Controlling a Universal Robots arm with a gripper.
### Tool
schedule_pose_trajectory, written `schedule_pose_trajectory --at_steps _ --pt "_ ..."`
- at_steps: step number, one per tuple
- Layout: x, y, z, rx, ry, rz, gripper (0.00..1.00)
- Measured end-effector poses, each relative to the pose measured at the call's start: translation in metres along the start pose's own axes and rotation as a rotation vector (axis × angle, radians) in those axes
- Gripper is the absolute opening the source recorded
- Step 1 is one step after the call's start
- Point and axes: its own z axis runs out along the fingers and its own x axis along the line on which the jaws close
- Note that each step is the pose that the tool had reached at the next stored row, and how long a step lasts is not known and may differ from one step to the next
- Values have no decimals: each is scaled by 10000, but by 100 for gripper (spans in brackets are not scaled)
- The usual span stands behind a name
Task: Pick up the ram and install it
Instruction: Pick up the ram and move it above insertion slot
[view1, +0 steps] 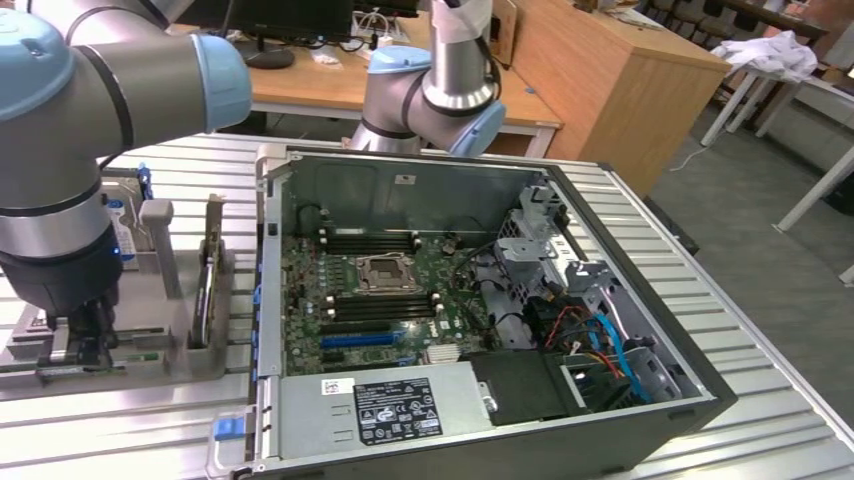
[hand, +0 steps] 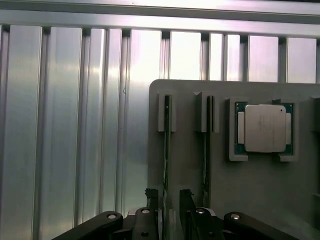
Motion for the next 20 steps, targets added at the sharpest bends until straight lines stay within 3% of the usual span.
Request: schedule_pose_trajectory --at_steps 3,20 --pt "1 -34 -1 1 -1 -1 31" --pt "-6 -35 15 0 0 0 31"
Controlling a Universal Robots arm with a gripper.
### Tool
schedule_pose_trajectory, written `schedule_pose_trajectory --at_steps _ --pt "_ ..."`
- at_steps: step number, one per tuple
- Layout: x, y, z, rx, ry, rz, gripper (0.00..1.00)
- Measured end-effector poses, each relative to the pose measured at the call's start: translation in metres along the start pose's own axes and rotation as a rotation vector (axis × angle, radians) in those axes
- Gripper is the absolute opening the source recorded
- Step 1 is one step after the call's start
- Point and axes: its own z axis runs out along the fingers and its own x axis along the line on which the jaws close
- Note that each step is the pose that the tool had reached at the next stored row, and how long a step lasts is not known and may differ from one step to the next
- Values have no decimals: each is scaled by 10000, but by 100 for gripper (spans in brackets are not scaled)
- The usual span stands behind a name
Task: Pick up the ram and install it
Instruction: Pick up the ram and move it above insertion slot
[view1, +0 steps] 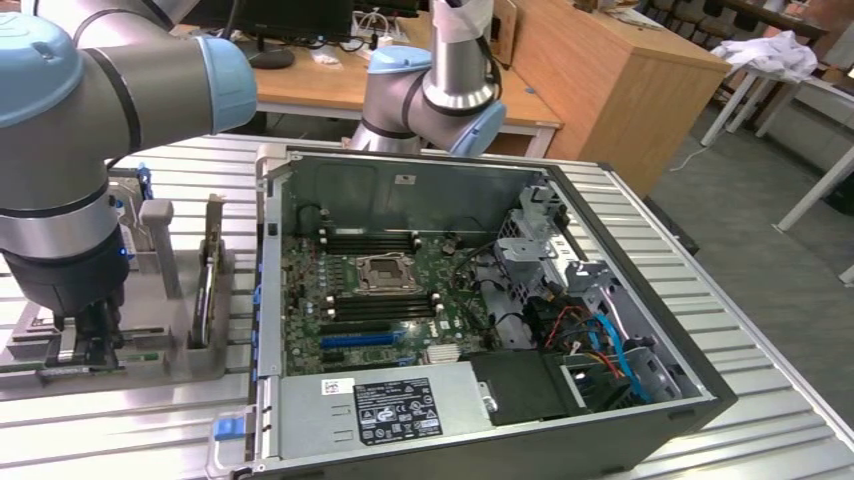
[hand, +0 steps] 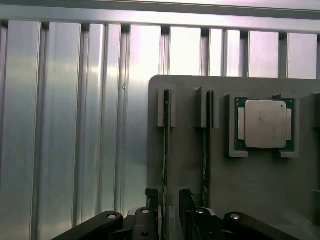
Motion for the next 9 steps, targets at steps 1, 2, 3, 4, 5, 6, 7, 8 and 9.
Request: schedule_pose_trajectory --at_steps 1,2,3,4,5,6,7,8,9 --pt "0 0 -1 -1 1 1 31" --pt "-1 0 0 -1 0 1 31" --pt "-1 0 3 -1 1 1 31" --pt "-1 -1 10 1 -1 1 31" --pt "-1 -1 17 1 -1 0 31" --pt "0 -1 24 0 0 0 31" --pt "0 -1 29 0 0 0 31" --pt "0 -1 31 -1 1 1 31" --pt "0 -1 30 -2 1 1 31"
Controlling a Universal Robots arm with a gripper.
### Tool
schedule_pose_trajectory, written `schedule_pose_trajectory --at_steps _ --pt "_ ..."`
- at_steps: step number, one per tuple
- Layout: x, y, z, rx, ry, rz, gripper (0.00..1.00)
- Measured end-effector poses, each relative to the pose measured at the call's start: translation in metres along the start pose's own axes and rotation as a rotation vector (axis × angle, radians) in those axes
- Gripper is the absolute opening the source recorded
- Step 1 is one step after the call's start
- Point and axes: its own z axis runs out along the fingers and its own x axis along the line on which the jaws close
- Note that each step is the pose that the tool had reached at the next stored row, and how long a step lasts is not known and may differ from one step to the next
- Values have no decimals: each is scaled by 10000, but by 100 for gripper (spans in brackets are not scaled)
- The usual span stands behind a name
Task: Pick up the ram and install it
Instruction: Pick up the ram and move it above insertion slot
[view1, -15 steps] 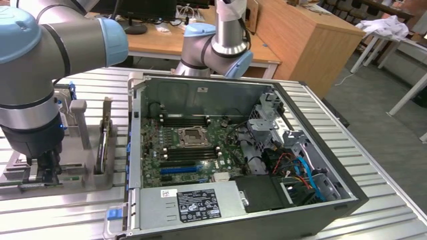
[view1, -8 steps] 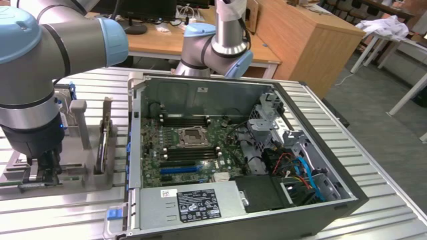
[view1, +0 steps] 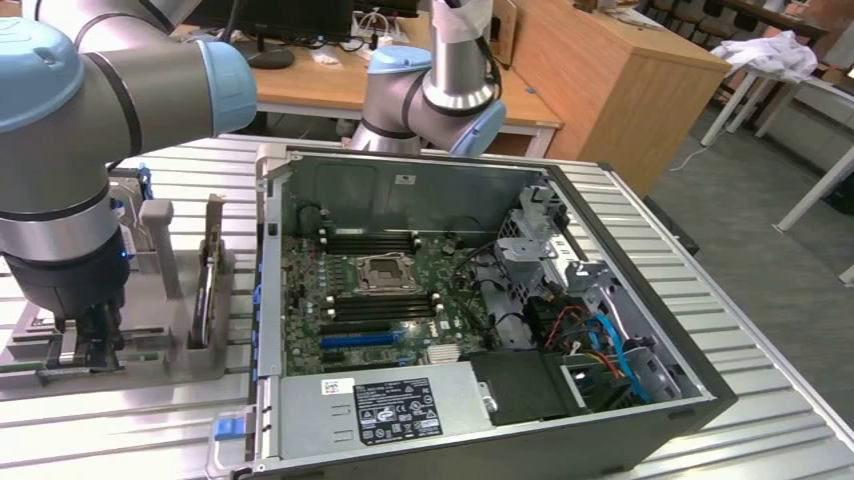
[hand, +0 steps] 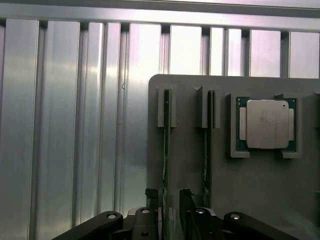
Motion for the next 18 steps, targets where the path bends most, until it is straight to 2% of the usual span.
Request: schedule_pose_trajectory --at_steps 18 --pt "5 0 -9 2 -1 0 31"
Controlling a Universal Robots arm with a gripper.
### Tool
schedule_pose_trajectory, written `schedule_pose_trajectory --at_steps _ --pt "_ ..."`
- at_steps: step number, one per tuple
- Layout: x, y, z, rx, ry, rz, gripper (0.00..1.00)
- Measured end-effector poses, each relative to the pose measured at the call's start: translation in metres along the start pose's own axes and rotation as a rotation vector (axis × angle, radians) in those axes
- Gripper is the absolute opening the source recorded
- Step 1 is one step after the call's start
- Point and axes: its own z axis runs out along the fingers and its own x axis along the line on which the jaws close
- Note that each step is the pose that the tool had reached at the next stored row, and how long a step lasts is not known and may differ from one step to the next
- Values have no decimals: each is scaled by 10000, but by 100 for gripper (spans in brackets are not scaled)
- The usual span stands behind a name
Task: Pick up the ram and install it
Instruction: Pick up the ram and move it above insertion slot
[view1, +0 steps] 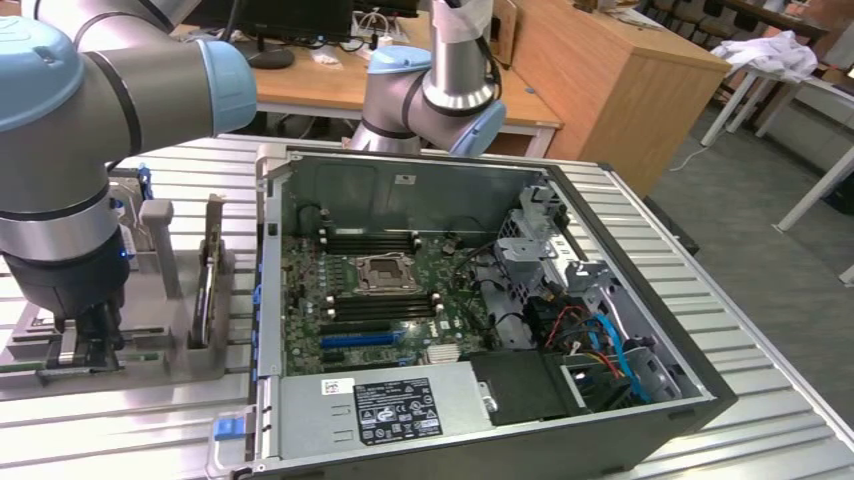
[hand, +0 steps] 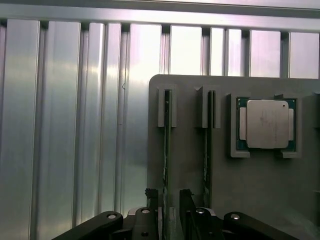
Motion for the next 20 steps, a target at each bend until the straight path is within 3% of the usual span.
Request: schedule_pose_trajectory --at_steps 12,14,15,20 --pt "2 0 -2 0 0 0 31" --pt "2 0 -2 0 0 0 29" --pt "3 0 -2 0 0 0 23" --pt "22 0 -2 0 0 -1 23"
